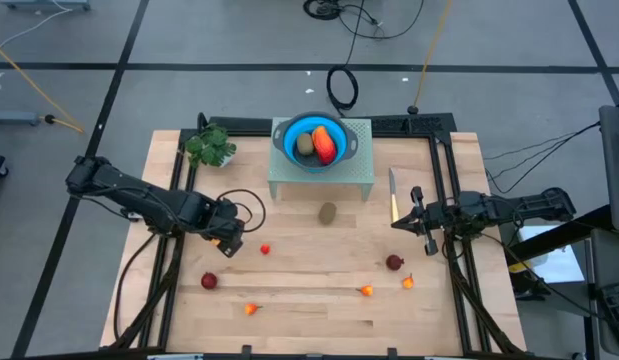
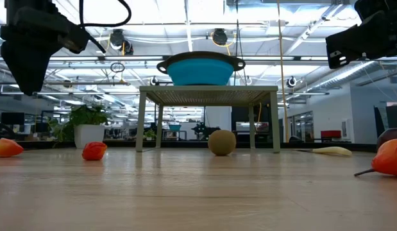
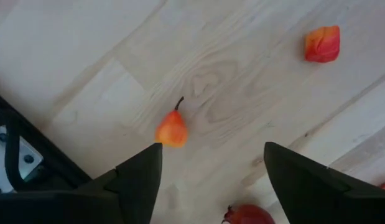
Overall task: Pick & Place Fruit
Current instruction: Put the peach into the colander on the shelf
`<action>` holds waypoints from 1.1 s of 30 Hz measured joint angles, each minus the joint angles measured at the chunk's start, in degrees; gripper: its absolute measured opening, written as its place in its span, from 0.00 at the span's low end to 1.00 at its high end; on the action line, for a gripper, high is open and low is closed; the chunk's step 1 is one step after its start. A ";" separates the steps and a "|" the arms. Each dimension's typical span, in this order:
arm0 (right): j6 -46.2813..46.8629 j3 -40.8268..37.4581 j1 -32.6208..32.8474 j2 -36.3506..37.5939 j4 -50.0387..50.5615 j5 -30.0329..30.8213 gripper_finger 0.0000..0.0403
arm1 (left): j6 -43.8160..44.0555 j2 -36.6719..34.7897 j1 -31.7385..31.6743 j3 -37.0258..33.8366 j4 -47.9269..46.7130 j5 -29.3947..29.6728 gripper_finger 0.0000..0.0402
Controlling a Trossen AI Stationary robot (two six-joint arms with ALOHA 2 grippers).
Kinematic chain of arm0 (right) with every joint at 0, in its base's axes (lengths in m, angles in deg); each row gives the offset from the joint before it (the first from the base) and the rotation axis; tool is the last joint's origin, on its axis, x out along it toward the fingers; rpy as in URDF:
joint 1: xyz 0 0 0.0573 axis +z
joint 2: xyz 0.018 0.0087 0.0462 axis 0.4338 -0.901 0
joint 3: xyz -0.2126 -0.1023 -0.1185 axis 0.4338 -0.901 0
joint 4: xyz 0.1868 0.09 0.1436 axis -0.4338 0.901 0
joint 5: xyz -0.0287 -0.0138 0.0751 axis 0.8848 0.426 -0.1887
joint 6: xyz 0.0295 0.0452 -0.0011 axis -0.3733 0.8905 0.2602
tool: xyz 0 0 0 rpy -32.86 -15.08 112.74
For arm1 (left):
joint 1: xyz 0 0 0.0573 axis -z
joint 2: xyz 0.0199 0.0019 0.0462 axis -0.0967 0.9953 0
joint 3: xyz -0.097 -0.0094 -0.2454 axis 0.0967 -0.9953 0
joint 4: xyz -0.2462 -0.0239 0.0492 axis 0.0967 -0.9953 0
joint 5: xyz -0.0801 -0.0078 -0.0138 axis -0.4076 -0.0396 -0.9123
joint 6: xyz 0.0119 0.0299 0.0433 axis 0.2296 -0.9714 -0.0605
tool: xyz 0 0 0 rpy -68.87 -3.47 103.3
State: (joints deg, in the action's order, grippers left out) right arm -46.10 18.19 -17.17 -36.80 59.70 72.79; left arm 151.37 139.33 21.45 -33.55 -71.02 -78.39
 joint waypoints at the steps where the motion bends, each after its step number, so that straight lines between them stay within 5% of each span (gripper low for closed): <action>1: 0.00 0.00 0.00 0.00 0.00 0.00 0.00 | -0.50 0.00 0.00 0.00 -0.02 0.00 0.71; 33: 0.00 0.00 0.02 0.00 0.00 -0.02 0.00 | 1.77 -0.04 2.93 -17.39 11.86 -1.78 0.71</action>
State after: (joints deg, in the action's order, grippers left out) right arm -46.10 18.19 -17.15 -36.80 59.70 72.77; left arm 153.14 139.28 24.38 -50.94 -59.16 -80.17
